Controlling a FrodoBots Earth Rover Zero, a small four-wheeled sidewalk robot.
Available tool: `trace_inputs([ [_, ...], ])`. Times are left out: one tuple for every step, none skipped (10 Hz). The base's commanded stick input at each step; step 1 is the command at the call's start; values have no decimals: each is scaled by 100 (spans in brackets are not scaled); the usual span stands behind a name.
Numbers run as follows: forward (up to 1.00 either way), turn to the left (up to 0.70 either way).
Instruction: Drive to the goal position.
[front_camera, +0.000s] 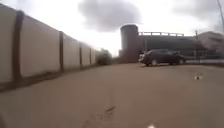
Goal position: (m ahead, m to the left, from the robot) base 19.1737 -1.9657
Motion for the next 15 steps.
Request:
trace_inputs([
  [70, 0],
  [70, 0],
  [70, 0],
  [70, 0],
  [70, 0],
  [70, 0],
  [70, 0],
  [70, 0],
  [70, 0],
  [70, 0],
  [70, 0],
  [70, 0],
  [70, 0],
  [70, 0],
  [70, 0],
])
